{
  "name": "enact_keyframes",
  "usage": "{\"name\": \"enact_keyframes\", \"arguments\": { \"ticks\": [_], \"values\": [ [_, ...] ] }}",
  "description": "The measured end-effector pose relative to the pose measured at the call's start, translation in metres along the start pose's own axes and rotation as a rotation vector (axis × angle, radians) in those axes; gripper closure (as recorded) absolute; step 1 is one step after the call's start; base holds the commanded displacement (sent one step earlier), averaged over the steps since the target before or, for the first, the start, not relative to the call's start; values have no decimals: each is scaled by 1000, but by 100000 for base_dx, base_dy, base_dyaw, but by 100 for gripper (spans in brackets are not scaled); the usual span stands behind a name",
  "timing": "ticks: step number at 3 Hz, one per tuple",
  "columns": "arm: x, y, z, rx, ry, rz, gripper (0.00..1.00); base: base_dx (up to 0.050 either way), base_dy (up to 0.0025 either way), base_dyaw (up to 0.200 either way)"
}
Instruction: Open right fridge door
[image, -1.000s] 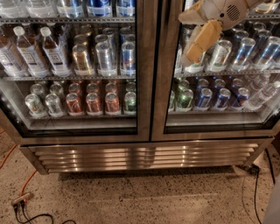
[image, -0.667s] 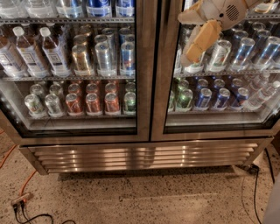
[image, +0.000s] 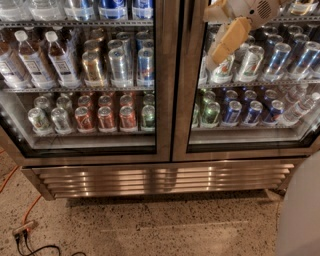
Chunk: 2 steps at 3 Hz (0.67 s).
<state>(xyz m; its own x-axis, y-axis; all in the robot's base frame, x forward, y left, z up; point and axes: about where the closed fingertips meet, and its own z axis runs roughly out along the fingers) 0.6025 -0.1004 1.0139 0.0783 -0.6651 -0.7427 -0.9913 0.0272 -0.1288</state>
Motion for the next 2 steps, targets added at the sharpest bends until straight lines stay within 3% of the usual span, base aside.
{"name": "enact_keyframes", "arguments": {
  "ticks": [1,2],
  "values": [
    [0,-2,6,-32,-15,1,0,0,0,0],
    [1,-6,5,-21,-21,2,0,0,0,0]
  ]
}}
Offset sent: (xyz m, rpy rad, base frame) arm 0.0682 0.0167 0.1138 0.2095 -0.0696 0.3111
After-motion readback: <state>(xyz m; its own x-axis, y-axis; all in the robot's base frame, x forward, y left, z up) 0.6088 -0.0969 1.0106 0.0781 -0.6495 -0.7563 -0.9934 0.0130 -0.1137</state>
